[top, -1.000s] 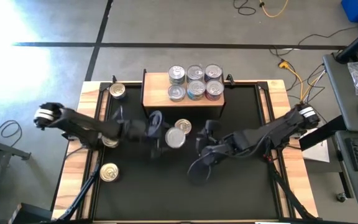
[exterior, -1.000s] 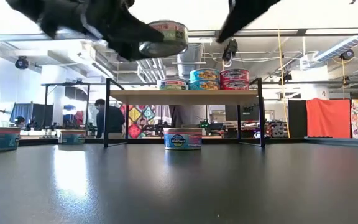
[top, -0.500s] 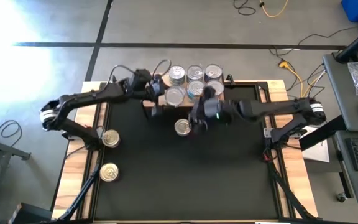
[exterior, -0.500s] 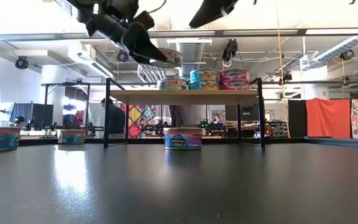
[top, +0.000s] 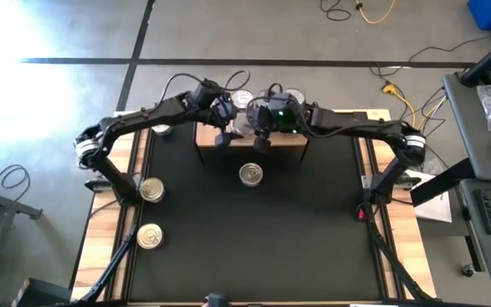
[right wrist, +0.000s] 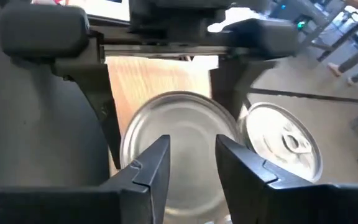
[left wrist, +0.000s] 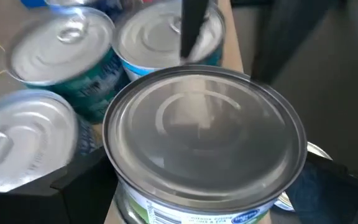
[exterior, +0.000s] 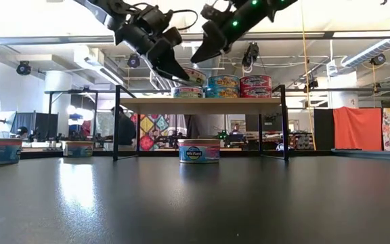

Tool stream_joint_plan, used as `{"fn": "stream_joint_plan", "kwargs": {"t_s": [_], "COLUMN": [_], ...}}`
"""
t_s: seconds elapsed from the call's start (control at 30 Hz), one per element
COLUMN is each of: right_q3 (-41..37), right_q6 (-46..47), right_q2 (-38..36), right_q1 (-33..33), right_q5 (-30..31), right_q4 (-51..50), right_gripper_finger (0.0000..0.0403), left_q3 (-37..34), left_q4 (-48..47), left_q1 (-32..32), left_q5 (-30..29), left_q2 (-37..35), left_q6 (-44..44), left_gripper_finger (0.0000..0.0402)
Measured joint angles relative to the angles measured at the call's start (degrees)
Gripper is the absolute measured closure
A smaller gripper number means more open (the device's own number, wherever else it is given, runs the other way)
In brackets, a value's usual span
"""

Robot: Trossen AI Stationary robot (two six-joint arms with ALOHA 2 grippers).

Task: Stack canned seafood by type on shelf
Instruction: Stack the green white tuna can on top of the other green white tuna can on the shelf

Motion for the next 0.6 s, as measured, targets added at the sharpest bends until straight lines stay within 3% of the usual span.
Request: {"fn": "stream_joint_plan", "kwargs": {"t_s": [0.27,0.6], "right_q3": [5.34,5.78], "right_q6": [-1.45,-2.22], "right_q2": [6.77,8.49], "right_q1": [-2.91,-3.38], "right_q5": [-1.62,-2.39], "right_q4": [-0.18,0.26], "right_gripper_finger": [0.0315,0.034], "left_q3": [0.96,0.48], "left_q4": [-0.5,0.02], "left_q1": [0.93,2.11], "left_q5": [-0.23,-0.22], "left_q2": [1.05,1.16], "left_q6": [-0.81,-1.09], "left_gripper_finger": [0.0026,0.0014]}}
